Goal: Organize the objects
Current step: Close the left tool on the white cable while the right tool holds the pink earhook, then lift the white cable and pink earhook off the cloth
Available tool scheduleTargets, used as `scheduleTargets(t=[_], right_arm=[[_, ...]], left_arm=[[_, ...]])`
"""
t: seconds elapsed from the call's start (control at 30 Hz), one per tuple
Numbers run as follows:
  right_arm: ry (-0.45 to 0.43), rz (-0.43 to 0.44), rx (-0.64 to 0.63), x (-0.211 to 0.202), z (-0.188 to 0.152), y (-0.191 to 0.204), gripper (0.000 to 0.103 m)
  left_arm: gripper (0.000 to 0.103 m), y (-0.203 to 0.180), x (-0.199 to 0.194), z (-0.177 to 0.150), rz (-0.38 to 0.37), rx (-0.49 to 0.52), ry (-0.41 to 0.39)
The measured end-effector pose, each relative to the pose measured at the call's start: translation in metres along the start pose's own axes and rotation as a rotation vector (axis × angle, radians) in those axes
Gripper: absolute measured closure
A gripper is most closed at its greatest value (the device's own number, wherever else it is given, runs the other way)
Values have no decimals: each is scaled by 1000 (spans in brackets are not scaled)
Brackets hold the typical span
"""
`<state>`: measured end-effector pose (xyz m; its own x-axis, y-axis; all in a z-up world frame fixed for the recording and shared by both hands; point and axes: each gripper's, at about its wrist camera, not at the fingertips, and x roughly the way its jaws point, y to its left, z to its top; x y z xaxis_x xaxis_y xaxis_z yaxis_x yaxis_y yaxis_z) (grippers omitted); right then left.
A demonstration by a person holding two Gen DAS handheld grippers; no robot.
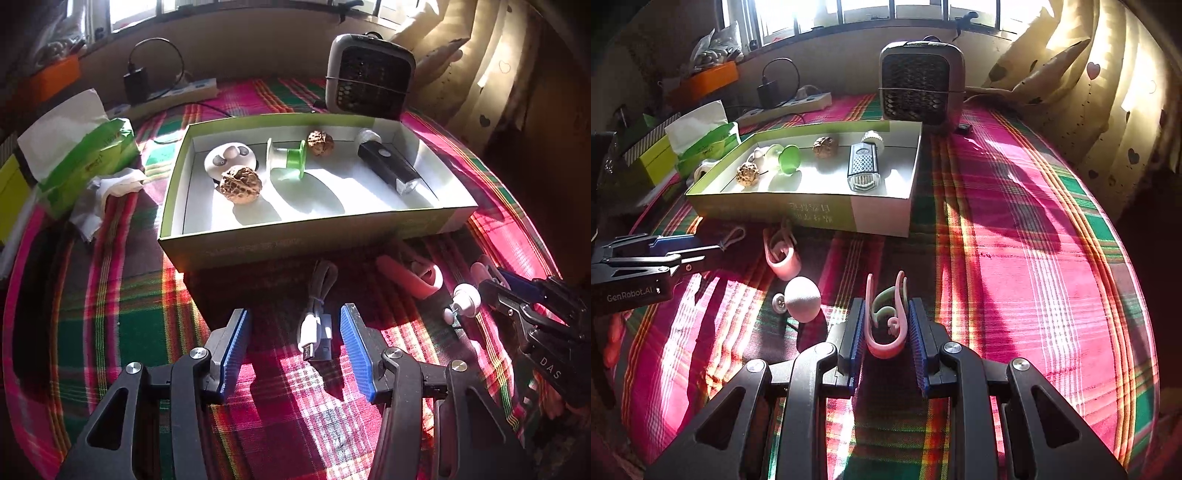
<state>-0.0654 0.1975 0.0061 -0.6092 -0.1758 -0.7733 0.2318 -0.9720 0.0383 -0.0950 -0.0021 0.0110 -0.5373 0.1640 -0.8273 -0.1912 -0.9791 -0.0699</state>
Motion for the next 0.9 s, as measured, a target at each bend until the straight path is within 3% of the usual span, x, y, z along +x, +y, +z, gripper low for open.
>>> scheduleTargets(t=[0.17,0.53,0.9], right_arm=[[3,-10,-8,2,2,1,79],[4,-18,-10,3,2,1,79],[4,-18,-11,3,2,1,79]], left_arm=[[68,0,1,0,28,13,-16],[84,6,1,-1,50,10,-28],[85,6,0,-1,54,9,-35]])
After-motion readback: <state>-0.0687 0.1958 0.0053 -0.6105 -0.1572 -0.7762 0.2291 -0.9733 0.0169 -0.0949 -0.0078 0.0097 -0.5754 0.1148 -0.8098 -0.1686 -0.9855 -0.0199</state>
